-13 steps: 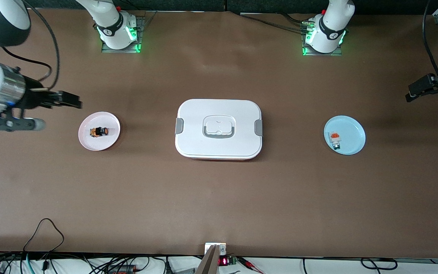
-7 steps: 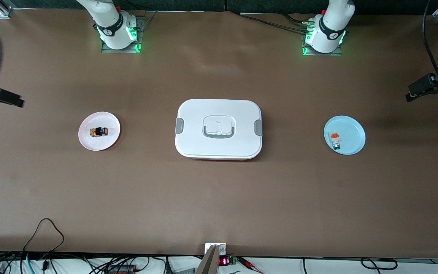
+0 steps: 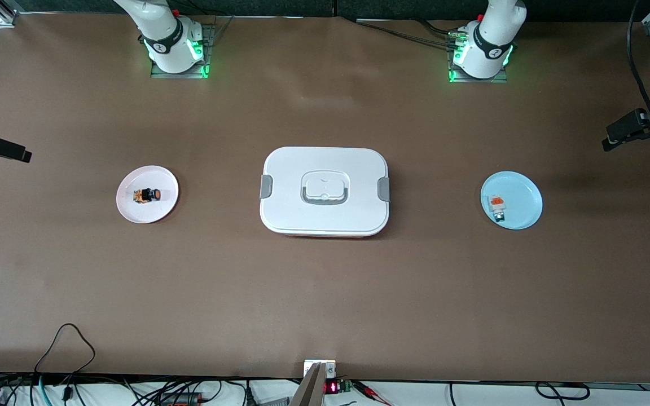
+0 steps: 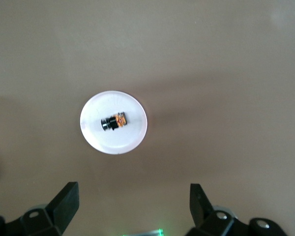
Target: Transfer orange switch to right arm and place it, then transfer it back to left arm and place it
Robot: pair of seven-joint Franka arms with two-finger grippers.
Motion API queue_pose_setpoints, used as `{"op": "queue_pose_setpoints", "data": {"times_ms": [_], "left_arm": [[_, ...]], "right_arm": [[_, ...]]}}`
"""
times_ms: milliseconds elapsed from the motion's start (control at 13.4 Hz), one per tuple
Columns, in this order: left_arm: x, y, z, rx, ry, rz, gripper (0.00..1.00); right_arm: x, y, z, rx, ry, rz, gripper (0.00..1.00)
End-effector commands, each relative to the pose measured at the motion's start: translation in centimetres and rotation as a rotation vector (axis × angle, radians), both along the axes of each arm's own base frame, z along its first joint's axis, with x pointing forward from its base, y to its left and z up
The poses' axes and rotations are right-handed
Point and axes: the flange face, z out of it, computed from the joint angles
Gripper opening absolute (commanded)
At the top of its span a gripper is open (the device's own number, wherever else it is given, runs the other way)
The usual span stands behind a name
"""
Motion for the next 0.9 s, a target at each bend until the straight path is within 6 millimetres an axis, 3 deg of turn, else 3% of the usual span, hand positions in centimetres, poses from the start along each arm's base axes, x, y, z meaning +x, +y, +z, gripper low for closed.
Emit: {"op": "queue_pose_setpoints", "data": {"times_ms": [0,149,373,821], "left_arm": [[0.0,0.1,2.3,-0.012,-0.034,0.0,1.0],[0.0,0.0,2.4,-0.012,-0.036,0.0,1.0],[0.0,0.0,2.4,-0.013,-0.034,0.0,1.0],[0.0,-0.3,2.5,-0.014,-0.036,-0.003,1.0]], "right_arm": [[-1.5,0.3,-0.7,0.014,-0.056,0.051,1.0],[-1.7,0.2,-1.1,0.015,-0.059,0.062,1.0],[-1.8,0.9,1.9,0.004,-0.079,0.071,1.0],[-1.8,0.6,2.2,0.043,-0.098,0.067,1.0]]}}
